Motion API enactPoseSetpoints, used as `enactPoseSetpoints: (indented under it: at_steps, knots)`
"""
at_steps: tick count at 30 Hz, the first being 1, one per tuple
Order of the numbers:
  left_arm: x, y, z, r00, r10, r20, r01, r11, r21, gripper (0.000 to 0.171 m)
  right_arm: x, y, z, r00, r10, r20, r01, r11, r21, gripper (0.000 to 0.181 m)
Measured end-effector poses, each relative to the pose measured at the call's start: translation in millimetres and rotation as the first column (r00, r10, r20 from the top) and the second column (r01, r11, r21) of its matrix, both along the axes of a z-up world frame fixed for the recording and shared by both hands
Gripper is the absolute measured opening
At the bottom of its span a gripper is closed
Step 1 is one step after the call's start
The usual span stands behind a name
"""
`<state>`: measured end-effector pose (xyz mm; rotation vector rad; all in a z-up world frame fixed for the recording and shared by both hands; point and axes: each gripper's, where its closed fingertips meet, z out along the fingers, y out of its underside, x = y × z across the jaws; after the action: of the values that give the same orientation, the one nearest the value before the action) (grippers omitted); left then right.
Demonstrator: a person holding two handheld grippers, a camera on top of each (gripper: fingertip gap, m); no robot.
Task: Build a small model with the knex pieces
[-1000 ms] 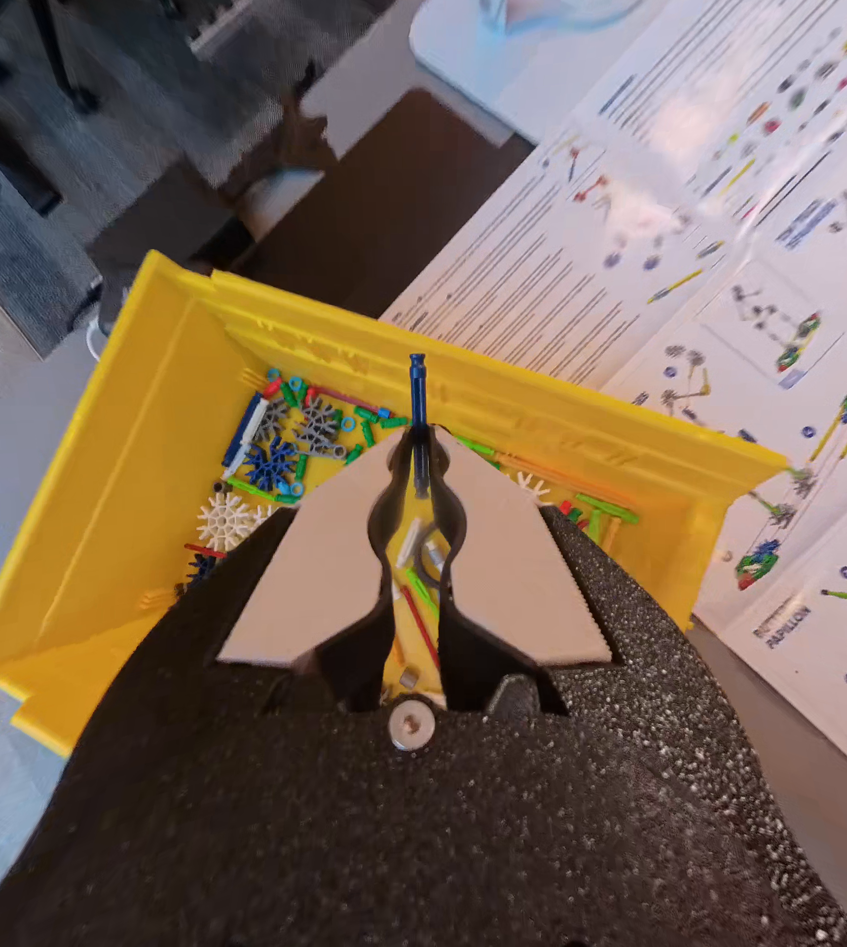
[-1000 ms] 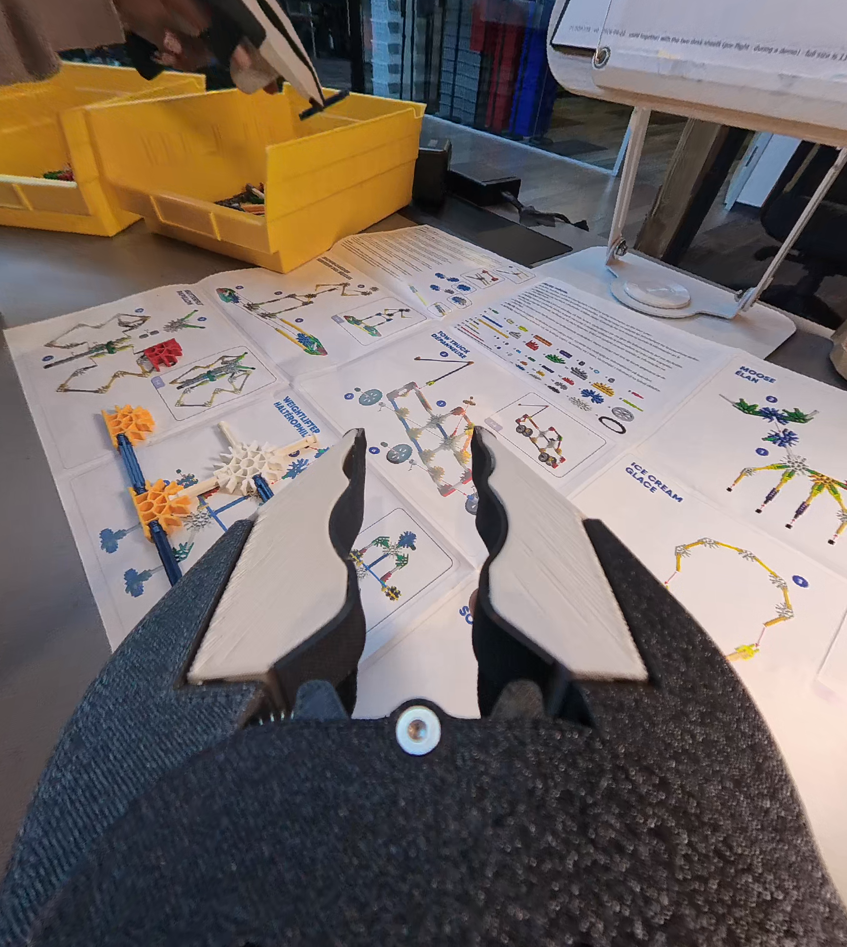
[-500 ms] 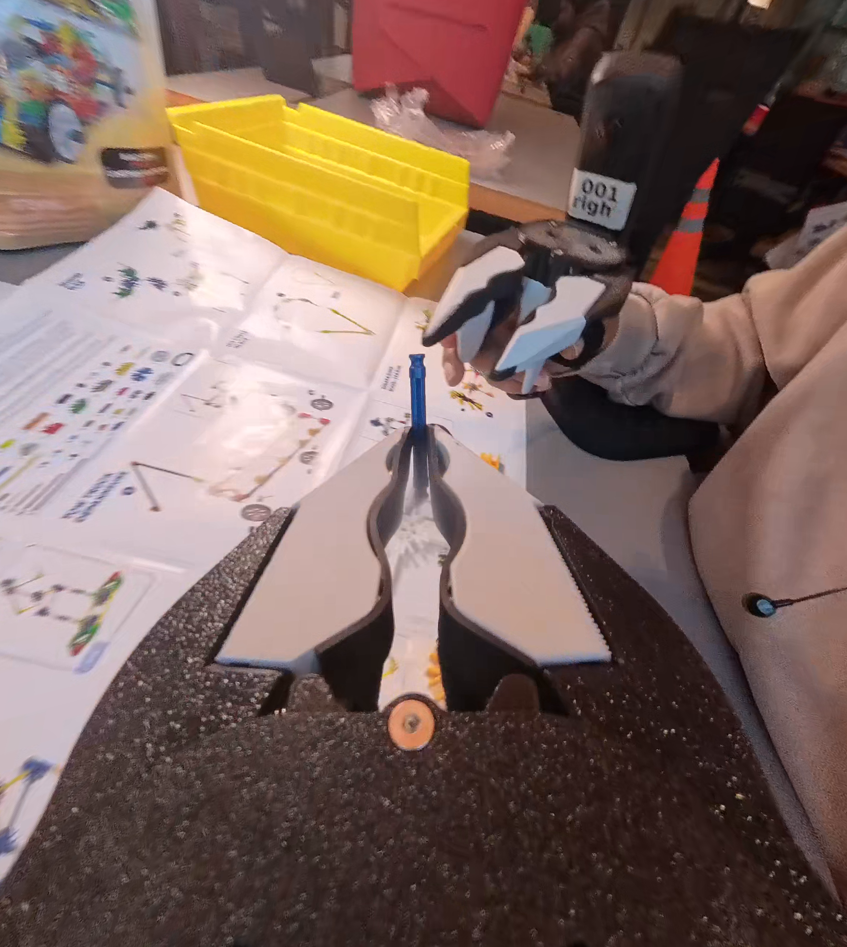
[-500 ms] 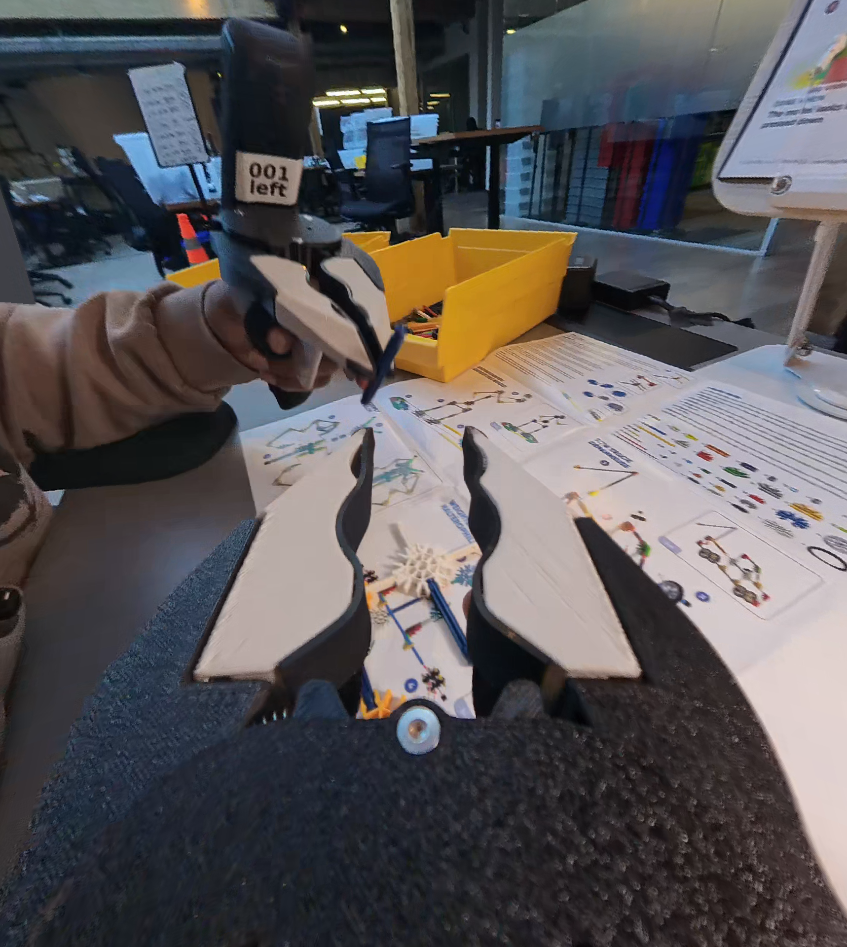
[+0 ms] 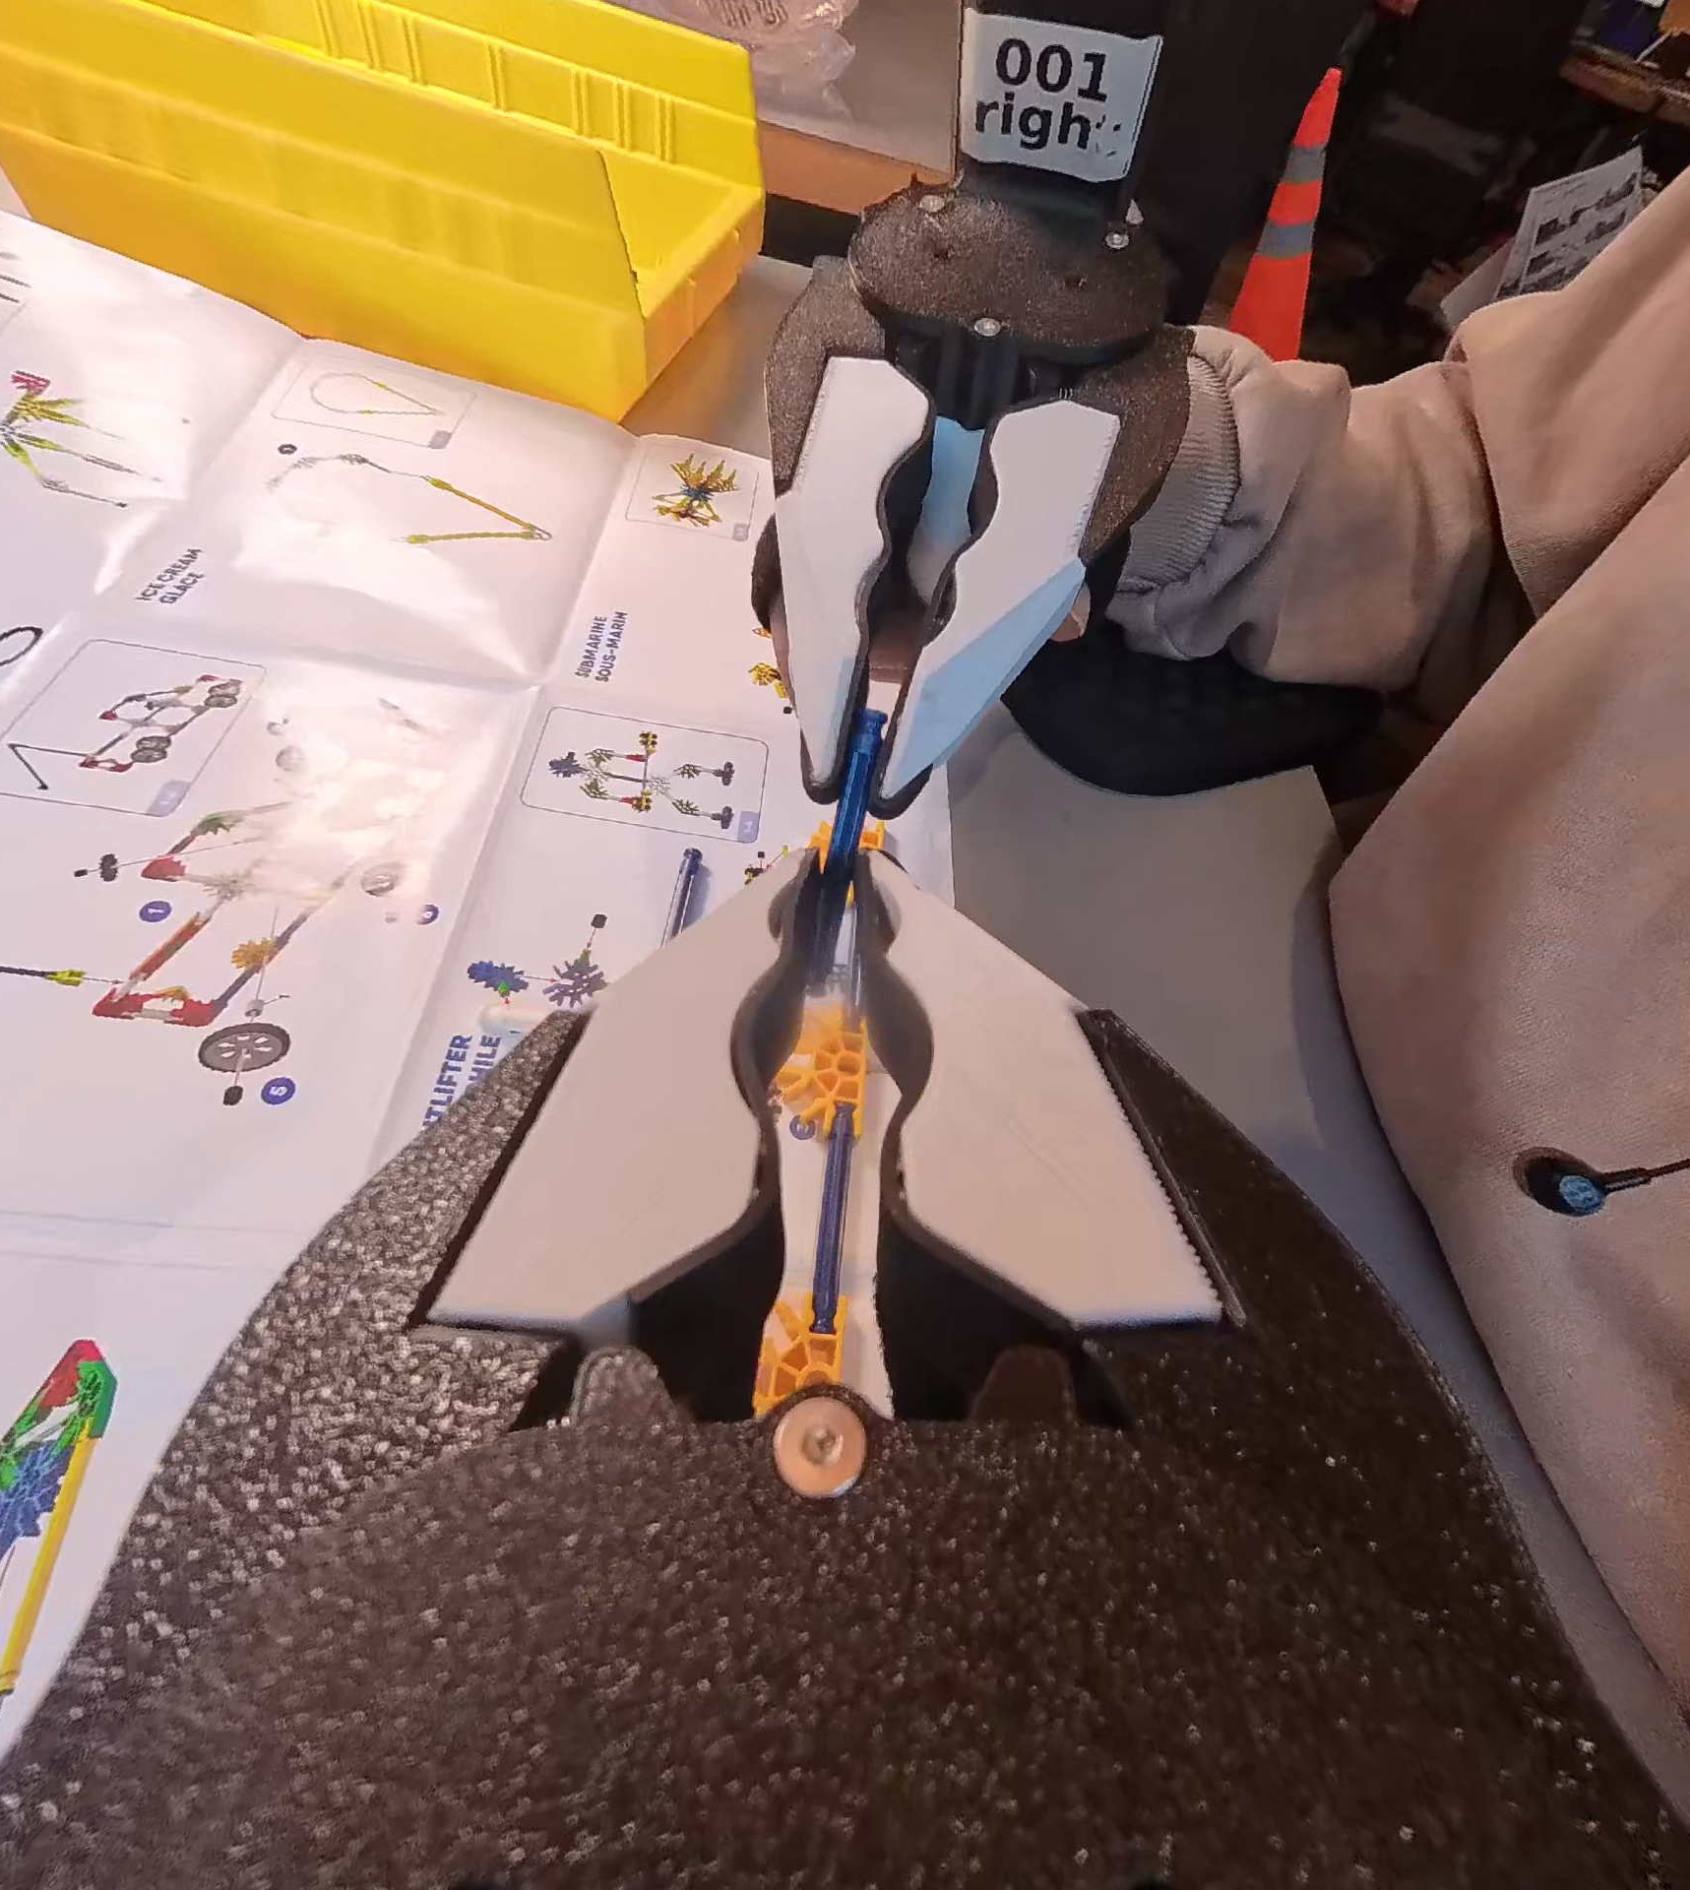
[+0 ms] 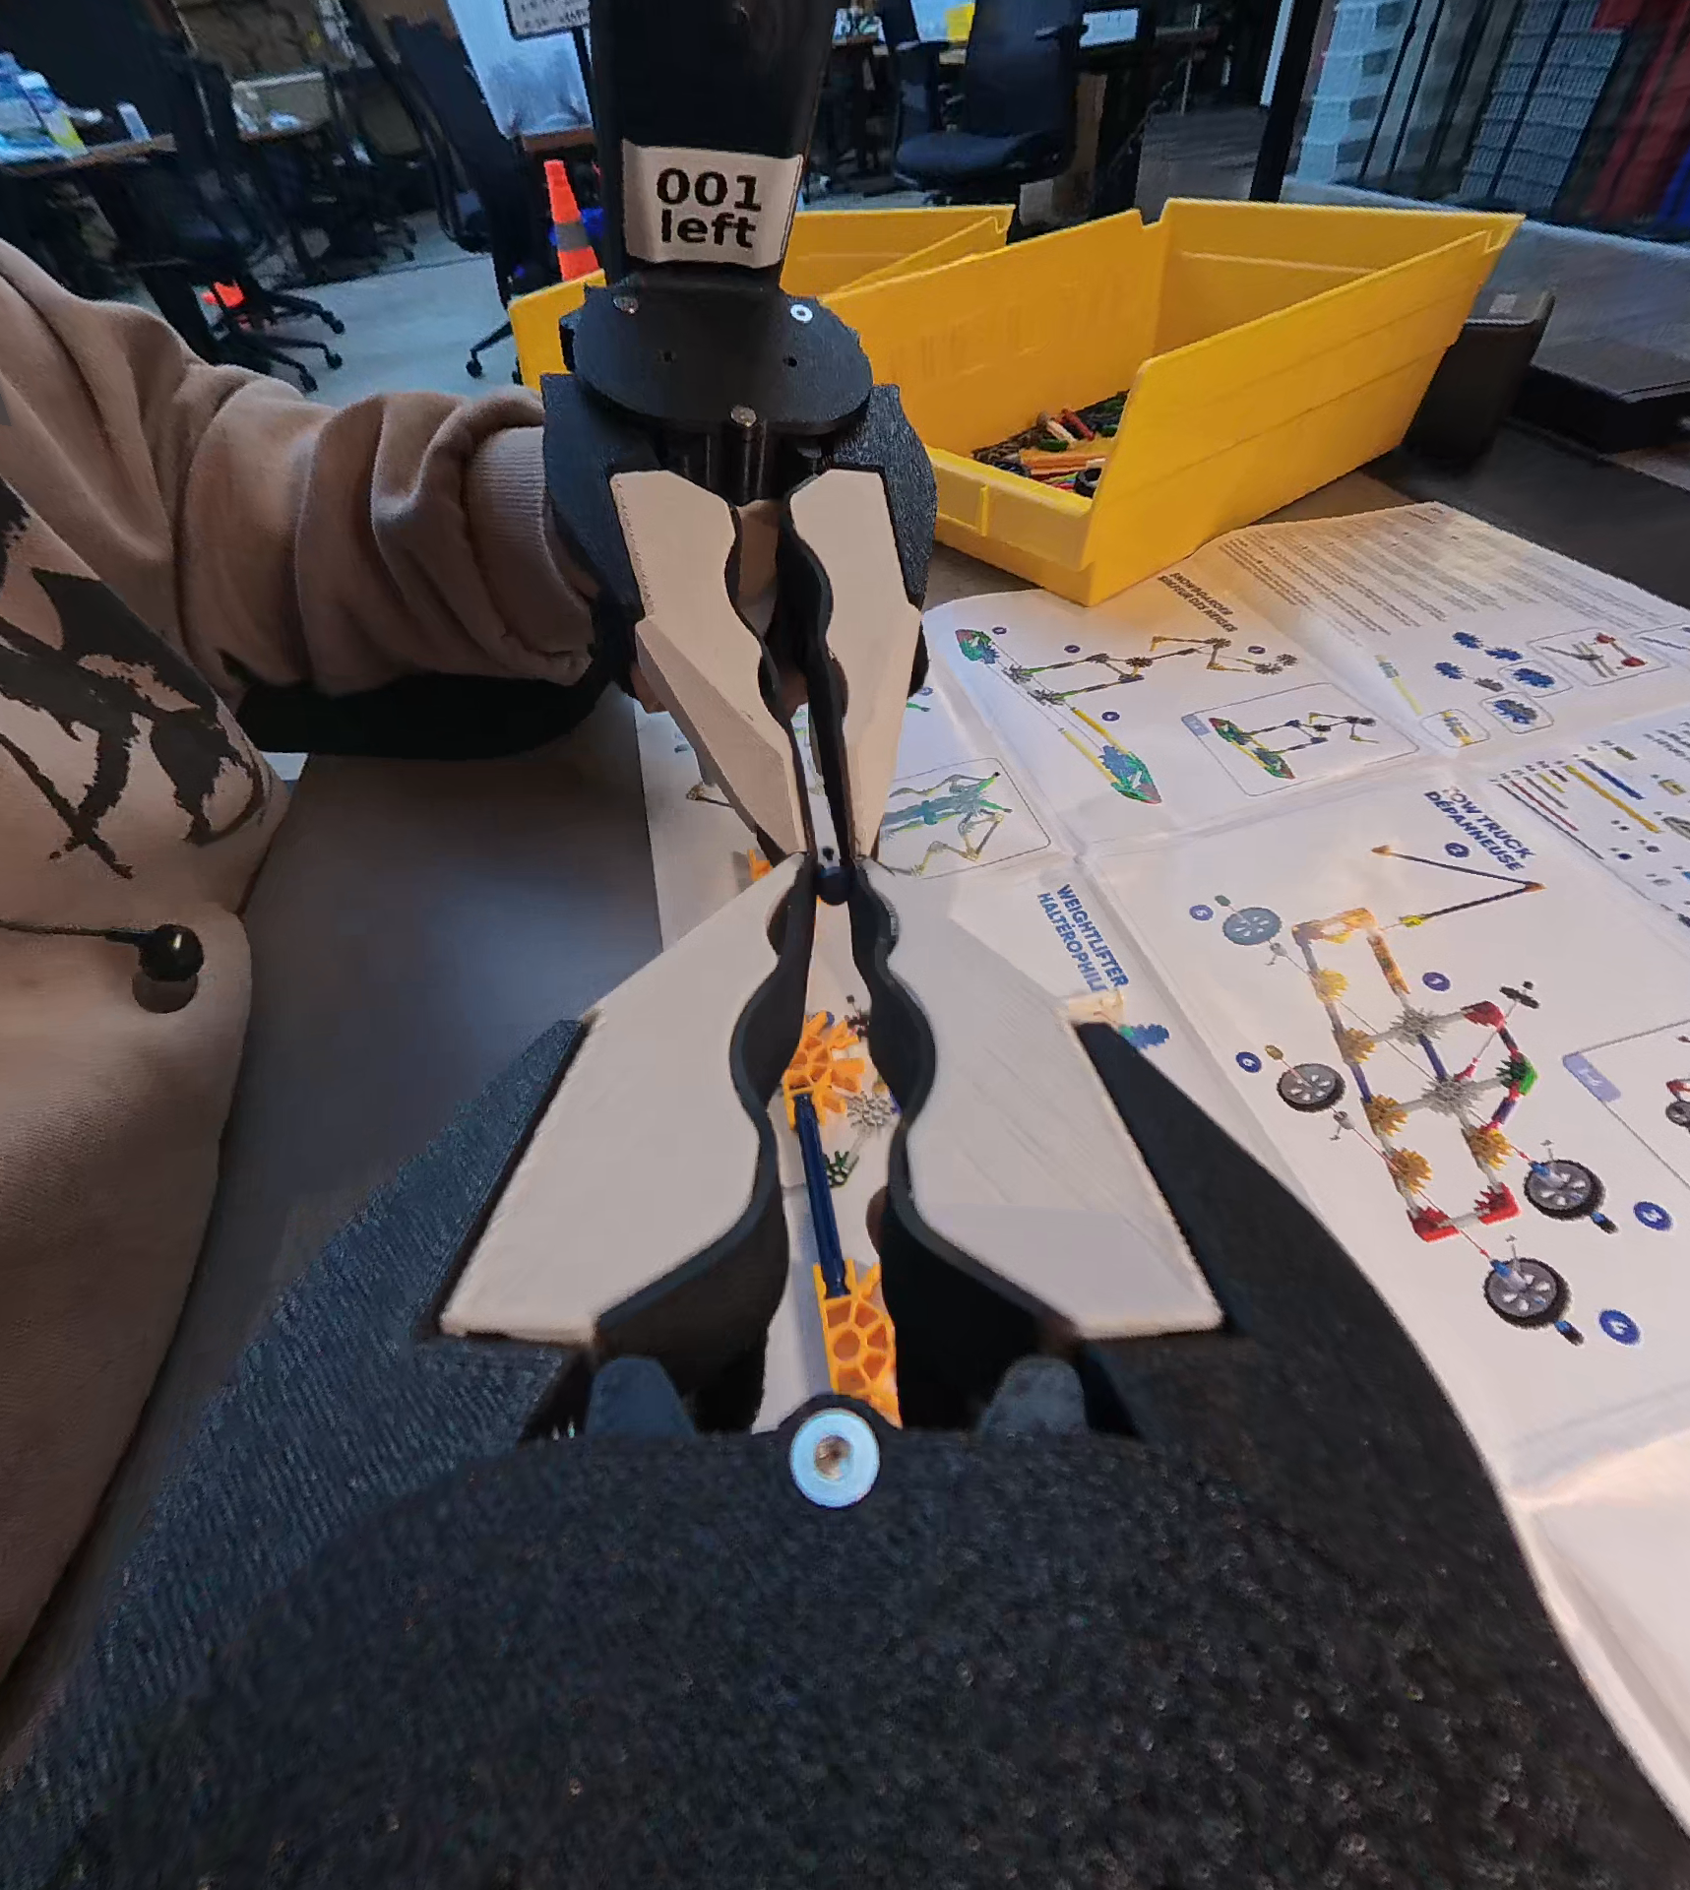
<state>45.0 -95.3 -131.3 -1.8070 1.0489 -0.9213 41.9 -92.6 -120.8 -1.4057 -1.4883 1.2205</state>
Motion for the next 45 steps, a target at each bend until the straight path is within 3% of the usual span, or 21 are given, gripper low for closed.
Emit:
enactPoseSetpoints:
  at_steps: [7, 10, 14, 19, 22, 25, 27, 31, 32, 33, 36, 40, 41, 44, 45]
  knots:
    - [5.8, 30.3, -29.9, 0.971, -0.035, -0.236, 0.049, 0.997, 0.054, 0.004, 14.3, 29.9, -44.5, 0.965, -0.091, 0.247, 0.048, 0.984, 0.174, 0.004]
    - [10.6, 43.9, -30.9, 0.972, -0.018, -0.233, 0.034, 0.997, 0.064, 0.005, 23.3, 43.6, -46.2, 0.956, -0.147, 0.252, 0.101, 0.977, 0.187, 0.004]
    - [-13.2, 62.8, -19.1, 0.969, 0.119, -0.218, -0.092, 0.987, 0.129, 0.016, 41.8, 69.4, -51.9, 0.923, -0.269, 0.277, 0.201, 0.947, 0.252, 0.005]
    - [-83.1, 78.2, 14.8, 0.916, 0.343, -0.21, -0.293, 0.927, 0.237, 0.018, 61.8, 83.7, -86.4, 0.827, -0.327, 0.458, 0.157, 0.915, 0.371, 0.005]
    - [-161.8, 82.2, 38.8, 0.814, 0.522, -0.256, -0.433, 0.838, 0.332, 0.019, 63.1, 87.1, -85.4, 0.812, -0.357, 0.461, 0.164, 0.898, 0.407, 0.018]
    - [-246.5, 59.8, 37.6, 0.694, 0.613, -0.378, -0.565, 0.789, 0.242, 0.031, 70.2, 94.0, -80.8, 0.807, -0.387, 0.446, 0.188, 0.884, 0.427, 0.024]
    - [-283.6, 36.0, 15.1, 0.635, 0.58, -0.51, -0.603, 0.785, 0.141, 0.042, 71.8, 97.3, -72.1, 0.822, -0.396, 0.41, 0.219, 0.884, 0.414, 0.025]
    - [-318.7, 8.5, -45.4, 0.518, 0.419, -0.746, -0.597, 0.801, 0.035, 0.042, 65.4, 98.5, -54.3, 0.862, -0.389, 0.325, 0.264, 0.892, 0.366, 0.025]
    - [-326.1, 9.2, -54.7, 0.469, 0.402, -0.786, -0.591, 0.805, 0.059, 0.042, 64.4, 98.2, -52.8, 0.866, -0.388, 0.315, 0.268, 0.892, 0.365, 0.025]
    - [-333.3, 11.3, -58.4, 0.425, 0.397, -0.813, -0.59, 0.803, 0.085, 0.027, 64.3, 98.3, -52.1, 0.867, -0.392, 0.309, 0.27, 0.889, 0.369, 0.025]
    - [-326.4, 7.3, -50.8, 0.45, 0.338, -0.826, -0.566, 0.824, 0.029, 0.025, 67.0, 98.1, -49.5, 0.865, -0.405, 0.297, 0.281, 0.88, 0.383, 0.025]
    - [-283.4, -12.4, -17.5, 0.588, 0.24, -0.772, -0.457, 0.887, -0.072, 0.022, 69.2, 96.9, -41.1, 0.879, -0.405, 0.251, 0.309, 0.885, 0.347, 0.025]
    - [-283.7, -9.9, -13.3, 0.578, 0.25, -0.776, -0.463, 0.885, -0.059, 0.022, 68.9, 97.9, -40.3, 0.88, -0.406, 0.246, 0.314, 0.887, 0.338, 0.025]
    - [-322.5, 10.1, -23.2, 0.421, 0.332, -0.844, -0.569, 0.821, 0.039, 0.024, 66.0, 98.2, -38.9, 0.886, -0.398, 0.236, 0.315, 0.892, 0.324, 0.025]
    - [-327.0, 10.0, -27.4, 0.402, 0.323, -0.857, -0.569, 0.821, 0.043, 0.024, 65.3, 96.6, -38.4, 0.889, -0.394, 0.233, 0.312, 0.894, 0.323, 0.025]
